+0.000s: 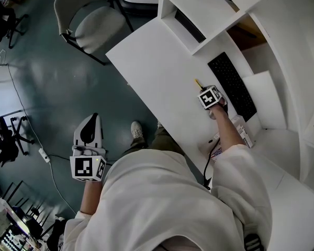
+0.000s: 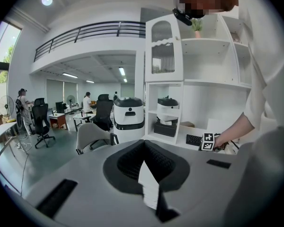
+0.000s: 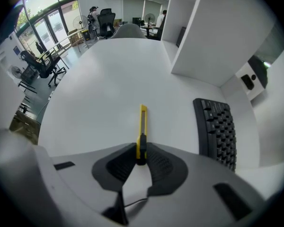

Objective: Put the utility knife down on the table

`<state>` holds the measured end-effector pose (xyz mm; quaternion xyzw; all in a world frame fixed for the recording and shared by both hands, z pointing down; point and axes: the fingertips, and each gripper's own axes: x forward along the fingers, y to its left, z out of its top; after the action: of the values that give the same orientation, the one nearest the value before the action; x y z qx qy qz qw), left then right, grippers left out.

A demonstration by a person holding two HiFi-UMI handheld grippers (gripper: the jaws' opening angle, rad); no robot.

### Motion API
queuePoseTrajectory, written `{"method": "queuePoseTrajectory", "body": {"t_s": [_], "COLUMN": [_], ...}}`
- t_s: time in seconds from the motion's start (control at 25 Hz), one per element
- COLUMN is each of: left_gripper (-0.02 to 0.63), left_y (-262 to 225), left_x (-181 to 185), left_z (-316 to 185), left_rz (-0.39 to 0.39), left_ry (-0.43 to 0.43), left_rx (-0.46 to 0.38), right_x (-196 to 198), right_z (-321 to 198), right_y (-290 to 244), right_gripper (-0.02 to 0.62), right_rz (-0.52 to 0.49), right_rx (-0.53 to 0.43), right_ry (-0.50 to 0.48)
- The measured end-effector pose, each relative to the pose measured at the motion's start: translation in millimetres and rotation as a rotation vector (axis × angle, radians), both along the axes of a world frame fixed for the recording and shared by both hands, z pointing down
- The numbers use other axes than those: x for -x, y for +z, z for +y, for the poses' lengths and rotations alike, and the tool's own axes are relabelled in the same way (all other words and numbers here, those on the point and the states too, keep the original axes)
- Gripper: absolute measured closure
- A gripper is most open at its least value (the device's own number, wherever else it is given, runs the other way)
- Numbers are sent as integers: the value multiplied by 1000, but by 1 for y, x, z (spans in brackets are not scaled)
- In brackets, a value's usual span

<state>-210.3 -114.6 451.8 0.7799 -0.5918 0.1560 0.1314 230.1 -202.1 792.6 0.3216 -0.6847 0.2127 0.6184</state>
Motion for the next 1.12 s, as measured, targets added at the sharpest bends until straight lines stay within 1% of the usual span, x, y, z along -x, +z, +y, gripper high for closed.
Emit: {"method": "queuePoseTrajectory", "body": {"t_s": [0.2,0.64,0.84,1.12], "left_gripper": [605,605,605,604], "left_y": [-3,-7,-10,-17], "left_x": [-1,-4,-7,-16], "left_z": [1,3,4,2], "left_rz": [0,6,16,39], "left_ry": [3,16,32,72], "left_rx": [-3,-17,-38,-64], "right_x": [-1,0,3,6], "right_z": [-1,-4,-4,-4], "right_y": [-4,-29,-54,-103], "right_gripper": [511,508,509,514], "right_rz": [-17,-64,-101,-162], "right_rx": [-12,-63,-113,-218], "right_ry": [13,13,36,92]}}
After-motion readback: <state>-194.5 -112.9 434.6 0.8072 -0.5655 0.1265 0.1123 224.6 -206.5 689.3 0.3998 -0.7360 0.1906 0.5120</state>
